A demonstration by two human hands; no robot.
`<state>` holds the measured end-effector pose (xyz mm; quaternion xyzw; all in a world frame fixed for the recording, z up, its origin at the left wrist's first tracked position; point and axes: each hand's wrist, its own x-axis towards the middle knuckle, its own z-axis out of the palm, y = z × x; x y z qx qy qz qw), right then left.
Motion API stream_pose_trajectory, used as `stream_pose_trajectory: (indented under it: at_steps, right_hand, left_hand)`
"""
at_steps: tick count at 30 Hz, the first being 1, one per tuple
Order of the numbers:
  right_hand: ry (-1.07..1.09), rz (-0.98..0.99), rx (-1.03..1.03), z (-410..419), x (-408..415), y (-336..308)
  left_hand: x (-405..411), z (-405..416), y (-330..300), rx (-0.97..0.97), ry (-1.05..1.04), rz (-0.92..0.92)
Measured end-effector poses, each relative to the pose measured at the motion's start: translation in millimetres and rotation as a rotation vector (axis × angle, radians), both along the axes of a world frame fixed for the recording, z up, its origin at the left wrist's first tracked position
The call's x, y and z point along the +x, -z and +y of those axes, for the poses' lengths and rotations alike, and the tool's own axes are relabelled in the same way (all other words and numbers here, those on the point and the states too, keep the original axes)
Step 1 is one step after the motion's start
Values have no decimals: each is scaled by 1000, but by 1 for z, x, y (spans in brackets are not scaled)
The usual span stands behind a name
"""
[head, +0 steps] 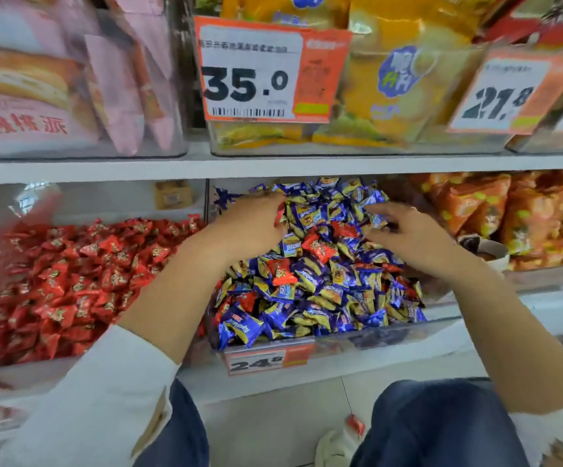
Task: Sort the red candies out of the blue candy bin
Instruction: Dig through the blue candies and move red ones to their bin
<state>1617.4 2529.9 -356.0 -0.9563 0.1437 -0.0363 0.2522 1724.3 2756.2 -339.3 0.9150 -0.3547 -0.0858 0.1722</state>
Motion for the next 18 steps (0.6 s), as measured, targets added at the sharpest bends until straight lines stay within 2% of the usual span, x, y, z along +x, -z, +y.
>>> stream_pose_trajectory:
  at_steps: [3,7,9,12,18]
  right_hand:
    - [-49,-15,-58,9,16,12]
    - [-135,39,-192,11,31,27]
    - [-138,81,-234,11,36,31]
    - [-115,6,-296,12,41,31]
    - [-42,-165,-114,22,42,20]
  left_hand:
    - [16,-24,6,201,37,16]
    - [22,-27,17,314,14,0]
    - [21,-24,19,311,-14,-19]
    - [17,-21,19,290,-21,-42]
    - [23,-11,11,44,-103,-40]
